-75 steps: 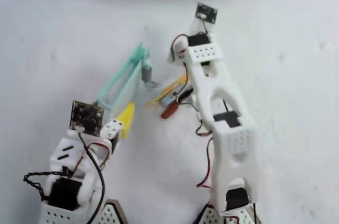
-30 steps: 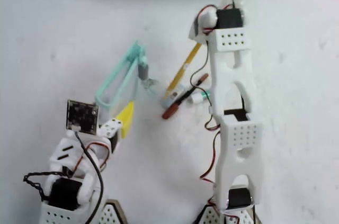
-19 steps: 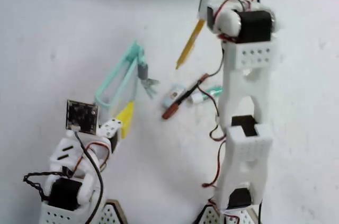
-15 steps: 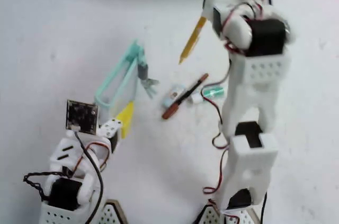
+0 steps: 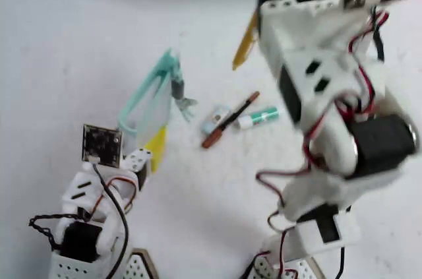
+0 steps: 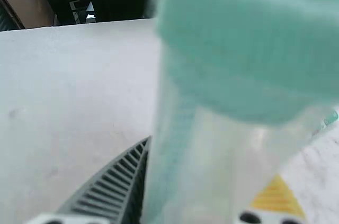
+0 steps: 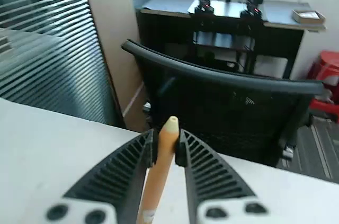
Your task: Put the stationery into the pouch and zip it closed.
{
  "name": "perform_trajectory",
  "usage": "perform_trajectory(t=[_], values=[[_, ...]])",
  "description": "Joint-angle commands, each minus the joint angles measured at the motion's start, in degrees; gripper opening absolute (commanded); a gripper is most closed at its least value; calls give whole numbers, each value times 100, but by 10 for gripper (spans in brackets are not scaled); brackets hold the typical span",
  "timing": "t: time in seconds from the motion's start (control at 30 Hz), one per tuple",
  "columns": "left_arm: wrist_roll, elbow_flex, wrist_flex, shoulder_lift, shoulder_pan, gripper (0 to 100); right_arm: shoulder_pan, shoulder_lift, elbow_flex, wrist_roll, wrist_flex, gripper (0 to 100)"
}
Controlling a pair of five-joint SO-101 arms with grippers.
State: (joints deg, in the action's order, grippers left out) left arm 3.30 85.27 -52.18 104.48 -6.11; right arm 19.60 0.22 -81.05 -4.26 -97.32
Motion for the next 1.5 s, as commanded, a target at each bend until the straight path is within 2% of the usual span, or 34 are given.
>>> perform_trajectory(t=[0.0,0.17,0.4,0.87,1.13,1.23,1.37,1.47], values=[[35,-79,-18,31,-75,239,822,-356,-149,-273,163,16],[35,-97,-18,31,-75,241,1719,-426,-97,-501,497,16],[26,-114,-18,31,-66,241,2431,66,246,-475,611,16],[26,-114,0,31,-57,241,2598,549,246,-466,936,16],[26,-114,0,31,-57,241,2659,646,255,-492,-145,20],[26,-105,9,31,-57,241,2633,646,255,-492,-136,74],[26,-105,-9,31,-40,241,2659,664,255,-466,-136,233],[26,-97,-9,31,-40,241,2659,673,255,-475,-127,251]])
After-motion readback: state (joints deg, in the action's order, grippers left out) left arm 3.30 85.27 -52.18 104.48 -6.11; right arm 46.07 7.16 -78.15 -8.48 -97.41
